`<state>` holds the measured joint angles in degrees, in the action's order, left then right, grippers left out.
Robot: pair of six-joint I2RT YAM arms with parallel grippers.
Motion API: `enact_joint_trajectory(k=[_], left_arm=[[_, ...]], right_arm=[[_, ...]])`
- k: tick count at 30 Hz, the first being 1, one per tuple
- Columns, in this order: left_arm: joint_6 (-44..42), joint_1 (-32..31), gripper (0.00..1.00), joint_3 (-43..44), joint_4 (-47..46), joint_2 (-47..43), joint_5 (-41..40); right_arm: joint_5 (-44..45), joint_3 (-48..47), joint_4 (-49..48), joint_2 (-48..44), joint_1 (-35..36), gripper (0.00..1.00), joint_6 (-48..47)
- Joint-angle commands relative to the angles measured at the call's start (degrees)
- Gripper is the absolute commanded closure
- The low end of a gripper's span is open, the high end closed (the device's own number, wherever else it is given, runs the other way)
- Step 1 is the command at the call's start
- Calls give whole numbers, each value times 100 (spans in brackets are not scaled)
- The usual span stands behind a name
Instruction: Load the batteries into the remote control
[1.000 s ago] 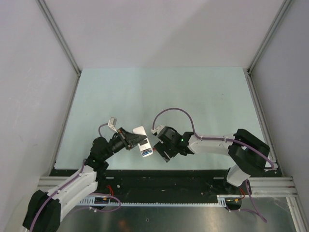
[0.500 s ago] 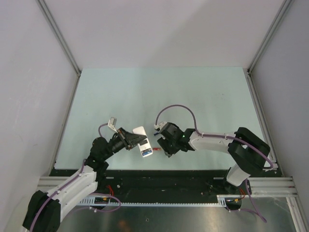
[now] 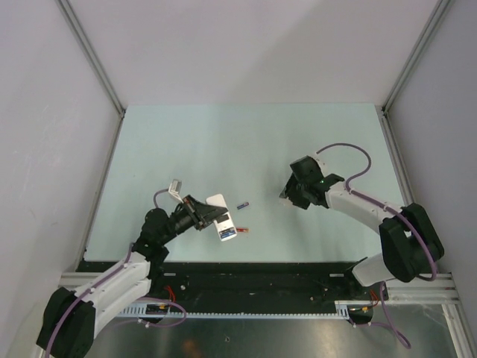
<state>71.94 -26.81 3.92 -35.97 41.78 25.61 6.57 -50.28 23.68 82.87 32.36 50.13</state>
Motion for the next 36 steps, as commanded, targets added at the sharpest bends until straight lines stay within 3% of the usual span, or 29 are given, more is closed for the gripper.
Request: enact_joint_trajectory(k=[1,7,12,18,22,29,32,36], left_arm=[[-119,9,100,460,-227,102,-161],[-180,-52,100,574,-227,251,-354],[-128,-105,100,513,-227,375,-425],[-93,-167,100,487,-227,384,-425],[-128,-176,100,460,-227,392,-407],[-154,-176,100,522,-227,524,-311],[-163,-176,100,522,-227,524,-293],[-189,-167,100,504,-227,463,-372]], right_arm=[[546,-175,-40,193,-46,68,1964],[1311,-254,672,642,-28,72,3280],[1399,-464,1199,1274,253,69,4258],[1347,-1132,1560,1907,570,43,4392],[1487,-1238,1692,1812,614,33,4190],[1804,-1388,1964,1197,807,24,3268],[1874,-1405,1755,723,904,23,2031],[1700,-1405,1271,309,913,24,-473]])
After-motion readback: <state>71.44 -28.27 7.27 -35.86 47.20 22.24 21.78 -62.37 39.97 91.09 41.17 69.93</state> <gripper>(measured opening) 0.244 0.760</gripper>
